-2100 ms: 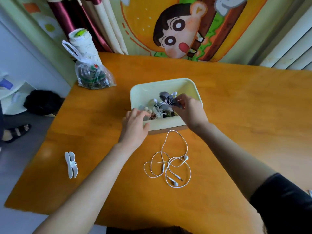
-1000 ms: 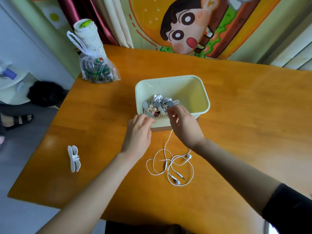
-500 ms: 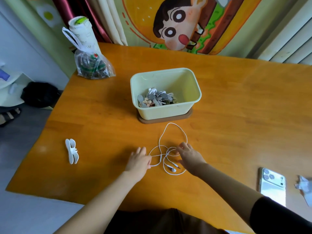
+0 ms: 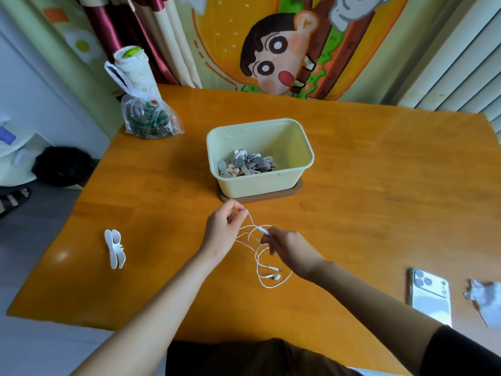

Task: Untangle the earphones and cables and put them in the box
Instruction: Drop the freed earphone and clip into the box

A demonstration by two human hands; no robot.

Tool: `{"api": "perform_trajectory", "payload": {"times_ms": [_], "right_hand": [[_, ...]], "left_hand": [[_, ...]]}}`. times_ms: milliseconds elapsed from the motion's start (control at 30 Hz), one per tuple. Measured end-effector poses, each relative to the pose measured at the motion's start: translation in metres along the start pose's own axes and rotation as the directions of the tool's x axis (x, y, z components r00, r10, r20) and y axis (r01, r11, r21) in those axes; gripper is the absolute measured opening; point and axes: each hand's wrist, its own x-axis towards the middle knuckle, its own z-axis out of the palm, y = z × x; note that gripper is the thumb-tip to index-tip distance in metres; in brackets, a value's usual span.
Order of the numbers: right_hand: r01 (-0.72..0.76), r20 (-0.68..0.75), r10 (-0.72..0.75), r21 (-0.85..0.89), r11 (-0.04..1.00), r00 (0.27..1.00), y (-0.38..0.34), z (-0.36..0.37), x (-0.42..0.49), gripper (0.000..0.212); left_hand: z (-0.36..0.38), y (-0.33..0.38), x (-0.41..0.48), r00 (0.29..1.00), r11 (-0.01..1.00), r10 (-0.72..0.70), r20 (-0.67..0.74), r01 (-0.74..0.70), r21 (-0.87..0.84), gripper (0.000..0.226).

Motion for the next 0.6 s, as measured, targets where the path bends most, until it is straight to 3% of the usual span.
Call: {"api": "perform_trajectory", "payload": {"times_ms": [167,267,433,600], "right_hand": [[-0.072,-0.186,0.063,-0.038,0.997,0.981,0.005,-0.047,-0.005,0.023],[-0.121,-0.307,0.095,-0.067,0.990,0.947,0.008,-0.076,-0.005,0.024],[-0.218,-0.538,0.147,-0.071,0.973,0.830,0.009,-0.118,-0.006,0.024],[-0.311,-0.600,0.230,-0.033,0.950,0.766,0.019,-0.126,-0.008,0.025]], "left_hand": [[-0.012,0.001,0.001,0.967,0.997,-0.072,0.245,0.061,0.053,0.013],[-0.010,0.005,-0.003,0.930,0.993,-0.046,0.365,0.004,0.114,0.015],[-0.007,0.011,-0.002,0.937,0.985,-0.108,0.332,0.055,0.165,0.031],[-0.007,0.015,0.000,0.960,0.976,-0.095,0.263,0.039,0.212,0.028]]}}
